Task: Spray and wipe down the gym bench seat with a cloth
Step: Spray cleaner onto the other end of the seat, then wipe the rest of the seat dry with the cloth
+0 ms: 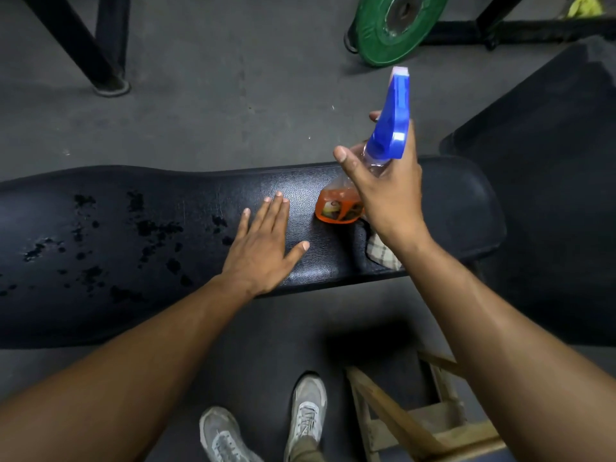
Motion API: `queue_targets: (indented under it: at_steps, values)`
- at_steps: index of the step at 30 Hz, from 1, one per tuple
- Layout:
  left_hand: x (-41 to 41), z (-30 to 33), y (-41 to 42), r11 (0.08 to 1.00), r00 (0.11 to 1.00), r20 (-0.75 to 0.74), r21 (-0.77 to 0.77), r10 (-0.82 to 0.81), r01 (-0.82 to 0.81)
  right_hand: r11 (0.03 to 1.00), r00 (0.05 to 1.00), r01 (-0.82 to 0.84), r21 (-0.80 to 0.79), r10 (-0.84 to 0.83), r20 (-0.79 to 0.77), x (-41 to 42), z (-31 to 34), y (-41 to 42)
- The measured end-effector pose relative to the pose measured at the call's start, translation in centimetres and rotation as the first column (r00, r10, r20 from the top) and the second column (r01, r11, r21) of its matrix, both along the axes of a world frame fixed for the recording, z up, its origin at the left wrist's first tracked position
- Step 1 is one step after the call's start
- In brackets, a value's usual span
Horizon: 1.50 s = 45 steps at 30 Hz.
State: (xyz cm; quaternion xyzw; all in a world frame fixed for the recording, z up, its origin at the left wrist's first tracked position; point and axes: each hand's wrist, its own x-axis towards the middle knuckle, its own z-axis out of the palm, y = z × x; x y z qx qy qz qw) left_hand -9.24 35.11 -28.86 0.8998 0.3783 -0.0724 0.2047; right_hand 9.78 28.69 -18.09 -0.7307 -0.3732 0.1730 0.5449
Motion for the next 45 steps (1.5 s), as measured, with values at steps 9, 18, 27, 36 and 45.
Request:
queue_targets:
  at_steps: [9, 18, 27, 36, 45]
  values:
    - [0.0, -0.5, 0.5, 1.000, 1.000, -0.016, 0.000, 0.001, -0.001, 0.999, 0.999, 0.034, -0.006, -0.034, -0.026, -0.4, -0.6, 0.5]
    - [-0.5, -0.8, 0.5, 1.000, 0.999, -0.041, 0.004, 0.008, -0.008, 0.997, 0.993, 0.049, -0.057, -0.054, -0.101, -0.9, -0.8, 0.0]
    - [-0.4, -0.6, 0.9, 1.000, 0.999, -0.043, 0.006, 0.007, -0.007, 0.985, 0.985, -0.116, -0.130, 0.098, -0.142, 0.7, -2.2, -1.9]
    - [-0.6, -0.6, 0.4, 1.000, 0.998, -0.057, -0.002, -0.002, 0.002, 0.863, 0.997, 0.024, -0.505, 0.013, 0.070, 4.3, -7.3, -6.0]
    - [-2.1, -0.9, -0.3, 1.000, 0.999, -0.042, 0.017, 0.017, -0.017, 0.642, 0.971, 0.123, -0.757, 0.080, 0.226, 2.4, -8.4, -8.5]
